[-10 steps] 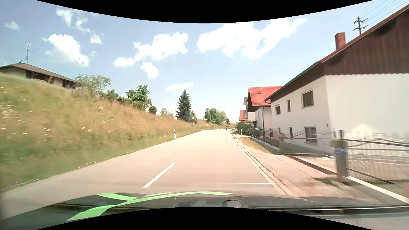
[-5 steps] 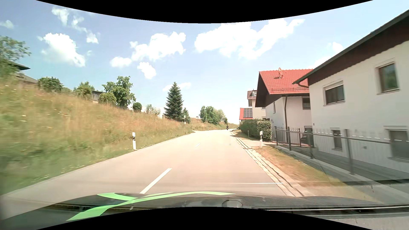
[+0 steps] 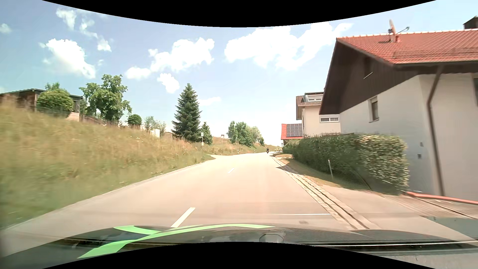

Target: Follow the waypoints while adhering to traffic rules and regulations

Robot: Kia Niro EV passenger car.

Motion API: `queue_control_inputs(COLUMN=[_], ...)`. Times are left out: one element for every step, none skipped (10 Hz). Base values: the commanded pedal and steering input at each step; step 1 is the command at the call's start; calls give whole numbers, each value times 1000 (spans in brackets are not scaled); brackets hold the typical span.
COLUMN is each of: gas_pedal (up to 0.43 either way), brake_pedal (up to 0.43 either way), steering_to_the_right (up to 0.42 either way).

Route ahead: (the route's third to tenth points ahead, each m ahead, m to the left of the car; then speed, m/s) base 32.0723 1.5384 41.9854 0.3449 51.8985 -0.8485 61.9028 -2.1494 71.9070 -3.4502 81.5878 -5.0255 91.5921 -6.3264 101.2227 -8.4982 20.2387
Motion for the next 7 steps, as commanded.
queue_control_inputs(gas_pedal=[248,260,280,280,280,280,260], brake_pedal=[0,0,0,0,0,0,0], steering_to_the_right=[6,7,8,11,11,11,11])
